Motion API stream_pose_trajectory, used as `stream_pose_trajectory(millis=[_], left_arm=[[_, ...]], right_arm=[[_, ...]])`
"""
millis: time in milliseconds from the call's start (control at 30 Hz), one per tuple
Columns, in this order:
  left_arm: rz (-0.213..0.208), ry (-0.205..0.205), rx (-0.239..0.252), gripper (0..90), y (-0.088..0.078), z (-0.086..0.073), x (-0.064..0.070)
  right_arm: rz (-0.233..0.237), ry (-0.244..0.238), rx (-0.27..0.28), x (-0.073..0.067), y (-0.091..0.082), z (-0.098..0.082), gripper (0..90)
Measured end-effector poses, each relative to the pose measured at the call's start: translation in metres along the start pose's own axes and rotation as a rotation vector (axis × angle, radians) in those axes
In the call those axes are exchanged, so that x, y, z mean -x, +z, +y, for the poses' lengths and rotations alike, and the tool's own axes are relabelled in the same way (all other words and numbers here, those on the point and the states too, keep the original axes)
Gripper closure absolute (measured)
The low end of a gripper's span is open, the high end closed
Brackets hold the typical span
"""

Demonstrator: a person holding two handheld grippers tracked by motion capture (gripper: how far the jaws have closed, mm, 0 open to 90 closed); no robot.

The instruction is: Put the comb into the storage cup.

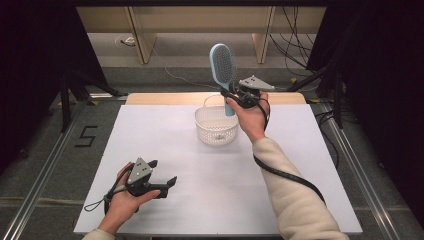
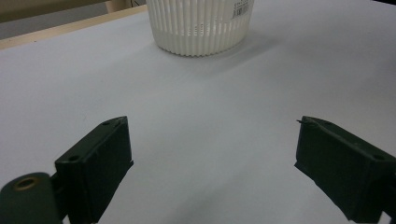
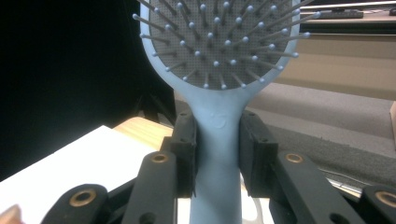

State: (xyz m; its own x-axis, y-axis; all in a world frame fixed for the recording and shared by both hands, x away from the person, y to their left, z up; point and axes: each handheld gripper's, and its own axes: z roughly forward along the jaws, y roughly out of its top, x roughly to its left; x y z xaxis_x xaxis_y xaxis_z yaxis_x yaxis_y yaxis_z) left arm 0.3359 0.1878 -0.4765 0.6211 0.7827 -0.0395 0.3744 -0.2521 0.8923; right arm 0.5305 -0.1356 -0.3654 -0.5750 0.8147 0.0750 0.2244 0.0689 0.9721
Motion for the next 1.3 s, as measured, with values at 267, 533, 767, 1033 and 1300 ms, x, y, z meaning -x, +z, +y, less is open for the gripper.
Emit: stream_pose_trajectory(millis=[267,533,767,1033,1300], left_arm=[[-0.001,0.000,0.000,9.8,0.000,0.000,0.000],[0.000,0.000,0.001,9.8,0.000,0.000,0.000],[-0.002,0.000,0.001,9.8,0.000,0.000,0.000],[-0.001,0.000,0.001,9.9,0.000,0.000,0.000],[-0.002,0.000,0.001,9.9,0.000,0.000,0.000]], right_arm=[[0.000,-0.005,-0.003,-0.001,0.003,-0.001,70.6],[0.000,-0.006,-0.007,-0.004,0.006,-0.002,70.6],[0.000,-0.011,-0.007,-0.005,0.008,-0.003,70.6],[0.000,-0.012,-0.009,-0.006,0.010,-0.004,70.6],[-0.003,-0.012,-0.015,-0.006,0.012,-0.006,70.6]])
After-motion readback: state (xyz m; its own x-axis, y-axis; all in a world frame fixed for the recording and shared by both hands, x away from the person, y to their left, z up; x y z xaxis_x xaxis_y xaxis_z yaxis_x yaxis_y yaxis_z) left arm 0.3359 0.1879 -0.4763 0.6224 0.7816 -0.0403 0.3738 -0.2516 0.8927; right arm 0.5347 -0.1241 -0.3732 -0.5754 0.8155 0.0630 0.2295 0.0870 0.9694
